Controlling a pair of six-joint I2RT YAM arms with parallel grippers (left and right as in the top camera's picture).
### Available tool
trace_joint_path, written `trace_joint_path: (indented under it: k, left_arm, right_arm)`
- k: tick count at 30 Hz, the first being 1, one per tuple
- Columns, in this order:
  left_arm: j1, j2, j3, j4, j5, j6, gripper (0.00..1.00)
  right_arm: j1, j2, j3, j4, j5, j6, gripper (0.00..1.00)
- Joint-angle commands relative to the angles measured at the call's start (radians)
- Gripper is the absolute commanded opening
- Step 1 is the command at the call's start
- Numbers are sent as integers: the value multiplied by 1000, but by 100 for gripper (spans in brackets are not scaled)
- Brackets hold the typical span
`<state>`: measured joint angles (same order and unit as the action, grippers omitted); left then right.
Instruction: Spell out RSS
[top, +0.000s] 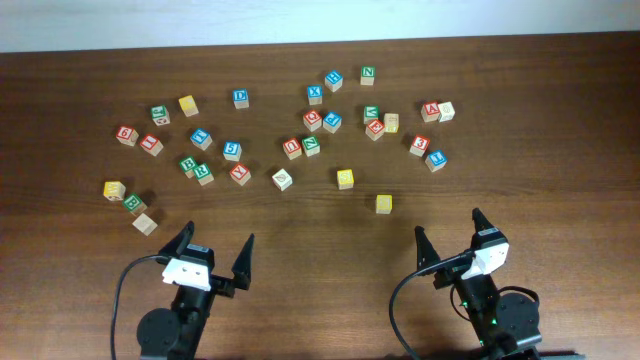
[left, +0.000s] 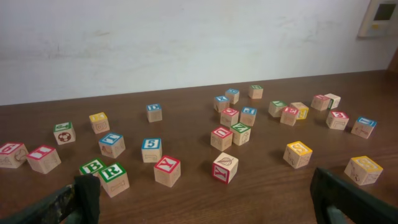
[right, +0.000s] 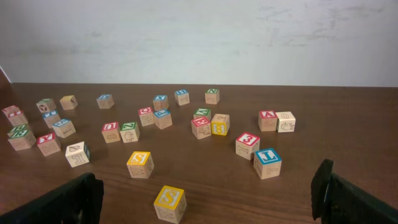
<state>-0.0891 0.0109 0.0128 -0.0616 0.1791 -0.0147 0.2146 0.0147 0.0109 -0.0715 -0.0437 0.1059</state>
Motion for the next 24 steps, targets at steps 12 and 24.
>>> trace_joint_path:
  k: [12, 24]
  left_arm:
    - [4, 448, 464, -183, -99, -84, 99]
    - [4, 1366, 1204, -613, -240, -63, 99]
  right_arm:
    - [-8, -11, -5, -4, -8, 3, 98]
    - [-8, -11, -5, -4, -8, 3, 98]
